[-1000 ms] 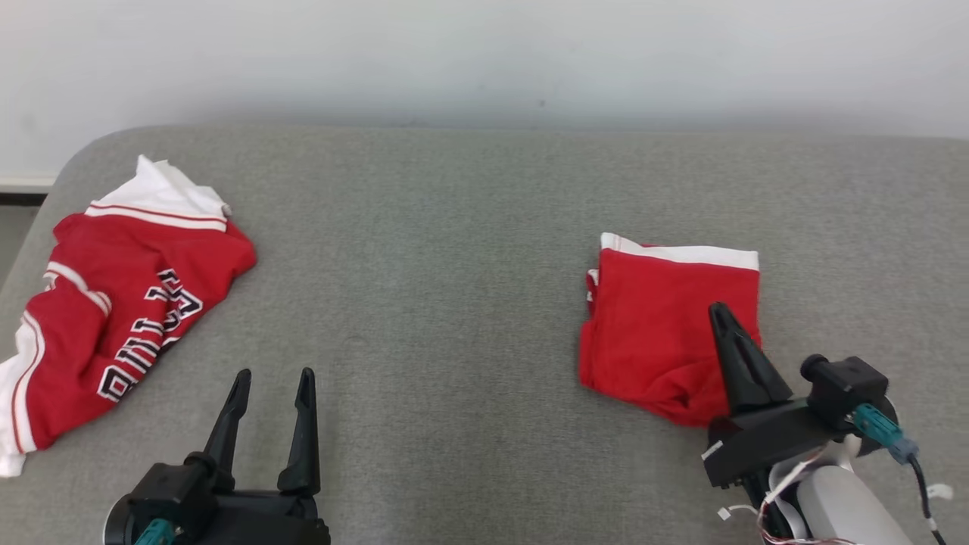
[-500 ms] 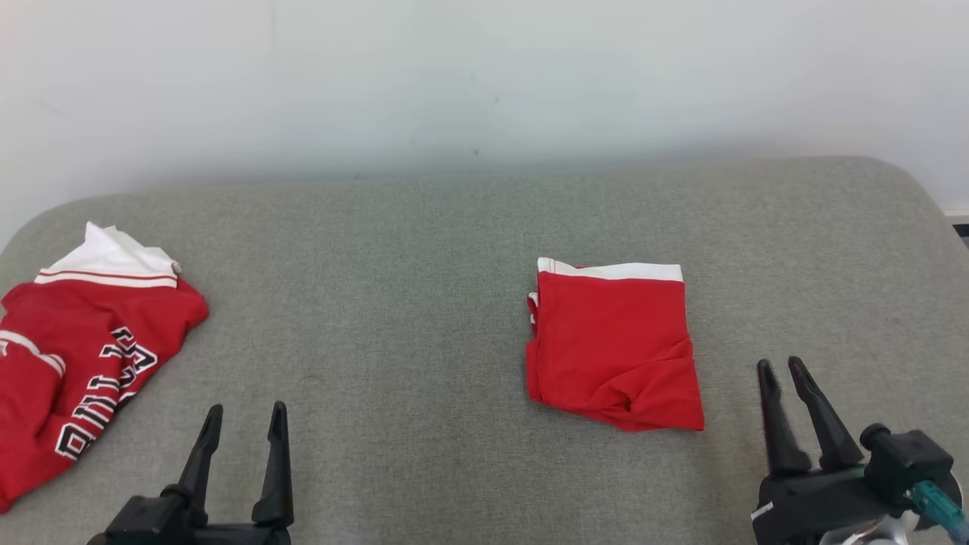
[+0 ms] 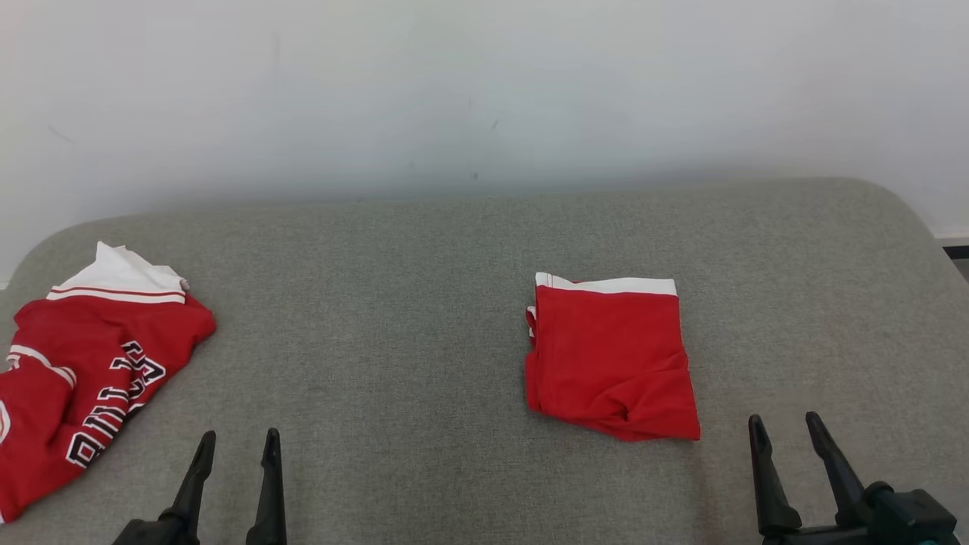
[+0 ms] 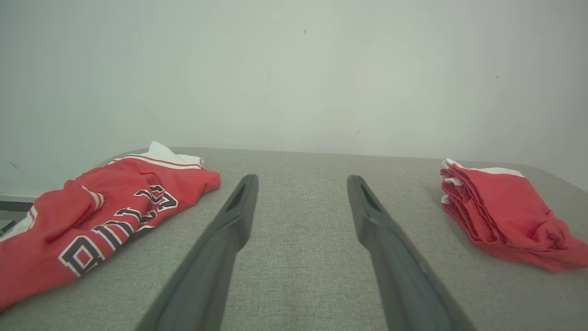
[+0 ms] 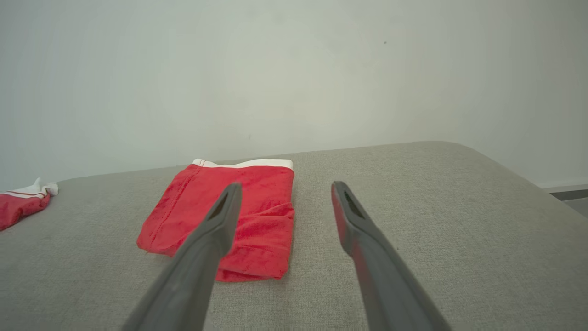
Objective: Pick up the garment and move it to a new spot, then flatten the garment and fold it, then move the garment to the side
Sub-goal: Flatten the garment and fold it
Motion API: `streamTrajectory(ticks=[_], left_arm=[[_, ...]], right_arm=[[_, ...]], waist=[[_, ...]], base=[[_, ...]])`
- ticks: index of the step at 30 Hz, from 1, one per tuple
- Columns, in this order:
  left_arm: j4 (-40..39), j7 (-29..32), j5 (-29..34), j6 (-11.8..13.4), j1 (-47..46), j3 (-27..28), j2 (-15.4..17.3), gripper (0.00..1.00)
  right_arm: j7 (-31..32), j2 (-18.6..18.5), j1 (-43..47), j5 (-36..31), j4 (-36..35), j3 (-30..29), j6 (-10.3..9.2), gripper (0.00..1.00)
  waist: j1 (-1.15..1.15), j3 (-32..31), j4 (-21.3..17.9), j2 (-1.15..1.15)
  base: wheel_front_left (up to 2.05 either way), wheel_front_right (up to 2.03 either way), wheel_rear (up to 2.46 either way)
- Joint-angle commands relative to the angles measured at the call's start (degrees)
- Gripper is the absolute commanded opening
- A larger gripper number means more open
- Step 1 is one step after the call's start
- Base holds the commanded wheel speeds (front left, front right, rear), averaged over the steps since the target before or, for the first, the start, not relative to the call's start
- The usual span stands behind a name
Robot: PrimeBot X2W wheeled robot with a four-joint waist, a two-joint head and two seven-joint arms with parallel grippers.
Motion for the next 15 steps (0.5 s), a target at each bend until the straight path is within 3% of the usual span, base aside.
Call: streamTrajectory(ticks=[1,15], left_arm=[[-0.14,-0.05,0.3,-0.32,0.75,0.09,0.02,1.0],[0.1,-0.05,1.46,-0.8,2.01,-0.79,0.02,1.0]], right_arm=[[-0.02,0.24,0.74,-0.19,-0.1,0.03,-0.14,1.0],[-0.02,-0.19,-0.03,-0.26,1.04,2.18,-0.14,1.0]], waist=[[0.0,-0.13,0.24,0.0],[0.0,-0.69,2.77,0.0]], base=[[0.0,0.0,0.0],[0.0,0.0,0.0]])
